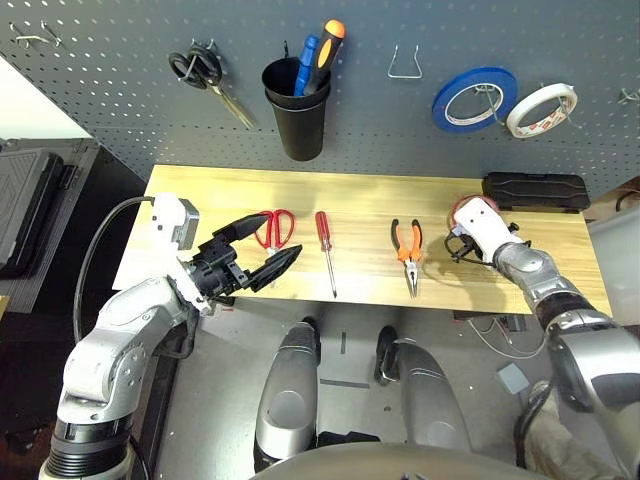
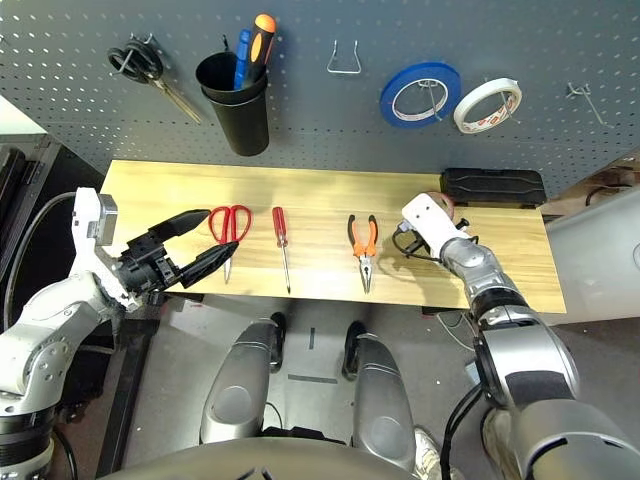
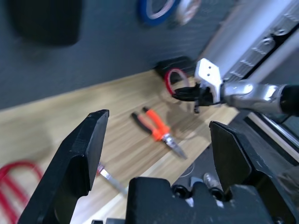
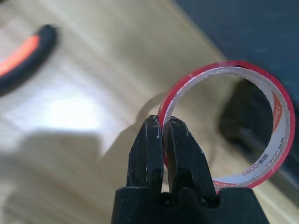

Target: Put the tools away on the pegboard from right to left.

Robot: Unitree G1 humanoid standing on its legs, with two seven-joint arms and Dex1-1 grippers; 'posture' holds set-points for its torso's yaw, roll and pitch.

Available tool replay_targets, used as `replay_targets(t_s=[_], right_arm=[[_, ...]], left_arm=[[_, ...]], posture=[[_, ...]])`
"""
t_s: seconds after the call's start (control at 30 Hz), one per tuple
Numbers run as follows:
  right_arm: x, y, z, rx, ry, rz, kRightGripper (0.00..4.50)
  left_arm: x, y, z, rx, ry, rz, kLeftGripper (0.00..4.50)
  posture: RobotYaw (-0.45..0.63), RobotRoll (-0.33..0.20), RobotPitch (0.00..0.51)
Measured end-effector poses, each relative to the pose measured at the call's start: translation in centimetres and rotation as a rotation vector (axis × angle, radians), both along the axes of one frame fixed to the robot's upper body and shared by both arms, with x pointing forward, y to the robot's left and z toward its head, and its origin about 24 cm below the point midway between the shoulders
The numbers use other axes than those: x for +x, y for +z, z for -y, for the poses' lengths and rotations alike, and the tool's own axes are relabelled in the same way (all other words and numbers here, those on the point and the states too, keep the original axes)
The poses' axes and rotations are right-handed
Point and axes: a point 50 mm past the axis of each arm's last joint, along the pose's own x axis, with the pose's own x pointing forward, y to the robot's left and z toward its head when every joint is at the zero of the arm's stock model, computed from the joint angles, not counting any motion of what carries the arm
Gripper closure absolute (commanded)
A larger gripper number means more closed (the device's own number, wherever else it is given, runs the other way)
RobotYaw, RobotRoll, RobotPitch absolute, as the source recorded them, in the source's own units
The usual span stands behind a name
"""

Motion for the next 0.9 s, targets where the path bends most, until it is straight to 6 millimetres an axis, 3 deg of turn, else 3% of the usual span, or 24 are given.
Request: replay_targets(t_s=[0.43, 0.63, 0.9], right_arm=[[-3.1, 1.4, 4.8, -0.041, -0.231, 0.265, 4.48], [-3.3, 3.8, 6.6, -0.05, -0.271, 0.394, 4.48], [-2.6, 7.3, 8.2, -0.058, -0.305, 0.531, 4.48]], left_arm=[[0.0, 3.1, 3.9, -0.052, -0.149, 0.126, 0.0], [0.8, 4.0, 4.5, 0.008, -0.107, 0.232, 0.0], [1.9, 3.3, 4.5, 0.083, -0.054, 0.312, 0.0]], posture=[[0.33, 0.0, 0.249], [0.31, 0.0, 0.245], [0.29, 0.0, 0.242]])
